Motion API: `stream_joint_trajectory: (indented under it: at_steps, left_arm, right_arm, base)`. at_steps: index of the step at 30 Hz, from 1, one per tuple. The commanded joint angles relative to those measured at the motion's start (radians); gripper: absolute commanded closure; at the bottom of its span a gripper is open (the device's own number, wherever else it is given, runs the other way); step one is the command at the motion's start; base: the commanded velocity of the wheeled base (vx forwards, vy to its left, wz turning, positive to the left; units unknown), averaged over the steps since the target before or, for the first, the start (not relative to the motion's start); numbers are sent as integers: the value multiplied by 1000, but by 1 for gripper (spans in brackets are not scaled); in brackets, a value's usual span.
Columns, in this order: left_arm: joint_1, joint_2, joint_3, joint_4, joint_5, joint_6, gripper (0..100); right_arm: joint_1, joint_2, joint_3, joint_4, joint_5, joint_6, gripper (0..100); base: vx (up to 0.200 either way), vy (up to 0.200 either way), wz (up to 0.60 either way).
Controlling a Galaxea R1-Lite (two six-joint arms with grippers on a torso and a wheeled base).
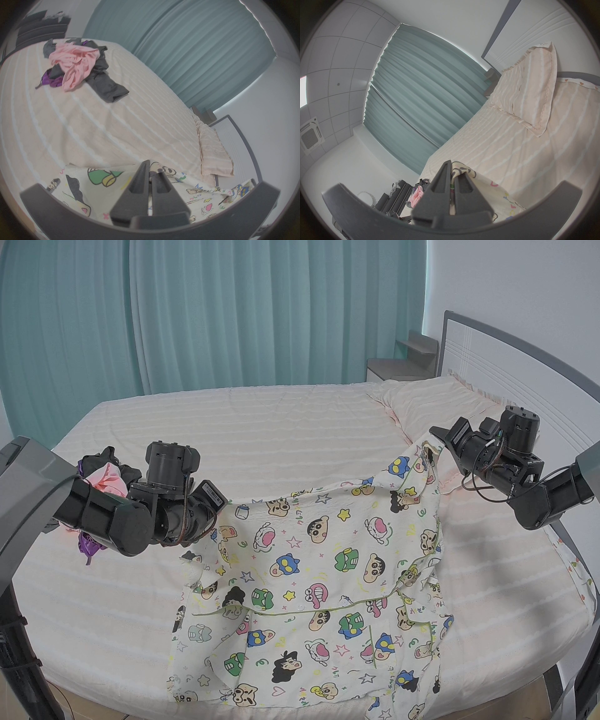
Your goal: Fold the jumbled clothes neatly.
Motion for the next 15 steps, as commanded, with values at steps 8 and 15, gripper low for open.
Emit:
stream_joint_trajectory:
  at_steps: [8,15]
  left_arm:
    - [7,98,-59,-1,-1,-28,100]
    - [7,150,-91,-1,-1,-28,100]
  right_arm:
    - [-7,76,-5,-1,-16,0,100]
    - [-11,113,-16,-1,-35,0,100]
  base:
    - [150,0,0]
    - [0,0,0]
